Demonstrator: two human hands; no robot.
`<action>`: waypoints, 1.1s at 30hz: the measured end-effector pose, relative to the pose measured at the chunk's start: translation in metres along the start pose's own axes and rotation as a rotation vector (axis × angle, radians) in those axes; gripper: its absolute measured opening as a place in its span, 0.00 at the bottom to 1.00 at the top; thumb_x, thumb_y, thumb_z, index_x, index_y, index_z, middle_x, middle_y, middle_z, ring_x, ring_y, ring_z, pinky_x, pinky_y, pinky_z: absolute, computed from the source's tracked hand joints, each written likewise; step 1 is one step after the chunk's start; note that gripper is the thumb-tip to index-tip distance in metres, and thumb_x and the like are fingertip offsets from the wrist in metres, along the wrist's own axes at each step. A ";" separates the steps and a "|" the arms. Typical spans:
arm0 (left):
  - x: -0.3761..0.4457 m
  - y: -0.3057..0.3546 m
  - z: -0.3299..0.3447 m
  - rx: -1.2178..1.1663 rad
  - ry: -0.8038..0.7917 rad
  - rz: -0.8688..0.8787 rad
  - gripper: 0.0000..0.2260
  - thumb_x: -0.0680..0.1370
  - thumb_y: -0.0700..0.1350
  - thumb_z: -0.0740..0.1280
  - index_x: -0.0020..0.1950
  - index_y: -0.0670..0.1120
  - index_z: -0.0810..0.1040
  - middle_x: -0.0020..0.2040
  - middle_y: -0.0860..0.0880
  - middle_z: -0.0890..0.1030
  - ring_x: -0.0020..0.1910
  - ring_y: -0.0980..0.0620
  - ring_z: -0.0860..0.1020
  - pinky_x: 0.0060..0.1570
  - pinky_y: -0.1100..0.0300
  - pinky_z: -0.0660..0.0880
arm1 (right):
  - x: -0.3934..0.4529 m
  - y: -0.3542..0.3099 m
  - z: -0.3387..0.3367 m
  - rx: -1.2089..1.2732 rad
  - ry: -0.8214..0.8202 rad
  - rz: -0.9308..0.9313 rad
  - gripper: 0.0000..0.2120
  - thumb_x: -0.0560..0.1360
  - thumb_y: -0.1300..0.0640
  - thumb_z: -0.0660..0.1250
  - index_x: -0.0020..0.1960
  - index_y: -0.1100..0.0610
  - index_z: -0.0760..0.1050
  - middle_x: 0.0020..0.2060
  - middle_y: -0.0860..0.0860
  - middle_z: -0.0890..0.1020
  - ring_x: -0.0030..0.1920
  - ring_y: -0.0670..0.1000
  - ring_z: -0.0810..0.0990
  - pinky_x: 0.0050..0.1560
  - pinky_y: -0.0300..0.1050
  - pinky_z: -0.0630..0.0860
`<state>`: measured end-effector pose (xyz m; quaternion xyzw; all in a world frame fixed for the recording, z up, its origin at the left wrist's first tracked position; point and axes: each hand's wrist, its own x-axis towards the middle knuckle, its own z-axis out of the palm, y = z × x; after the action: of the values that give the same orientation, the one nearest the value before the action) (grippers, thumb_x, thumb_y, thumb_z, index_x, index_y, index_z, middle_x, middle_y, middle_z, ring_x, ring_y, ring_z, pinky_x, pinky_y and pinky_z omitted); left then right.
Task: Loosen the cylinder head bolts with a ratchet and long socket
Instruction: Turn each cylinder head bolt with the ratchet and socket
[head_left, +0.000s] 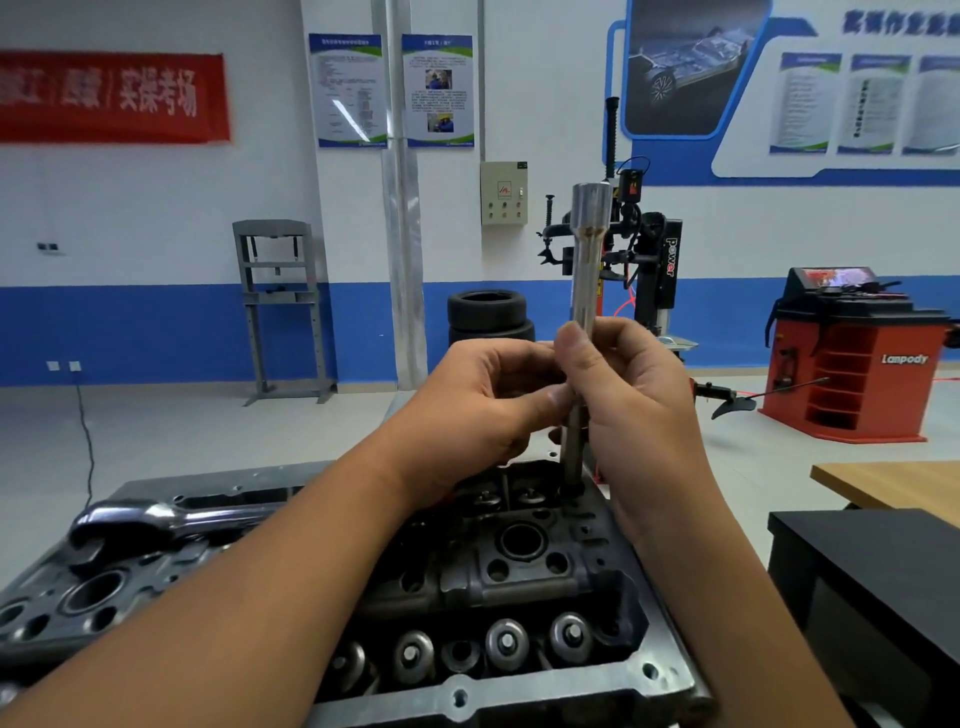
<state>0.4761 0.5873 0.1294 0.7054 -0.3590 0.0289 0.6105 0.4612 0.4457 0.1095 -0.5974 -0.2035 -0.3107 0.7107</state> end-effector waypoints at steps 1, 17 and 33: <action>-0.001 0.001 0.000 0.018 0.003 0.006 0.08 0.82 0.37 0.69 0.60 0.36 0.81 0.50 0.35 0.84 0.25 0.61 0.71 0.27 0.65 0.64 | 0.000 -0.001 0.000 0.004 0.020 -0.006 0.11 0.74 0.44 0.73 0.43 0.51 0.79 0.37 0.49 0.82 0.39 0.51 0.81 0.42 0.56 0.80; 0.000 0.000 0.001 0.008 -0.063 0.045 0.10 0.80 0.40 0.70 0.61 0.40 0.83 0.45 0.45 0.84 0.25 0.61 0.72 0.26 0.68 0.67 | -0.002 -0.006 0.002 0.006 0.003 -0.006 0.16 0.76 0.41 0.71 0.41 0.53 0.79 0.38 0.56 0.81 0.41 0.57 0.81 0.43 0.68 0.81; 0.003 -0.003 0.002 0.175 0.033 0.057 0.08 0.81 0.40 0.72 0.60 0.46 0.84 0.53 0.42 0.86 0.41 0.61 0.84 0.39 0.71 0.76 | 0.000 -0.008 -0.002 0.035 0.142 0.132 0.14 0.81 0.43 0.68 0.44 0.53 0.82 0.35 0.48 0.84 0.34 0.50 0.84 0.28 0.45 0.78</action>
<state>0.4791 0.5839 0.1274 0.7449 -0.3647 0.0890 0.5515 0.4559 0.4430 0.1147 -0.5734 -0.1180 -0.3010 0.7528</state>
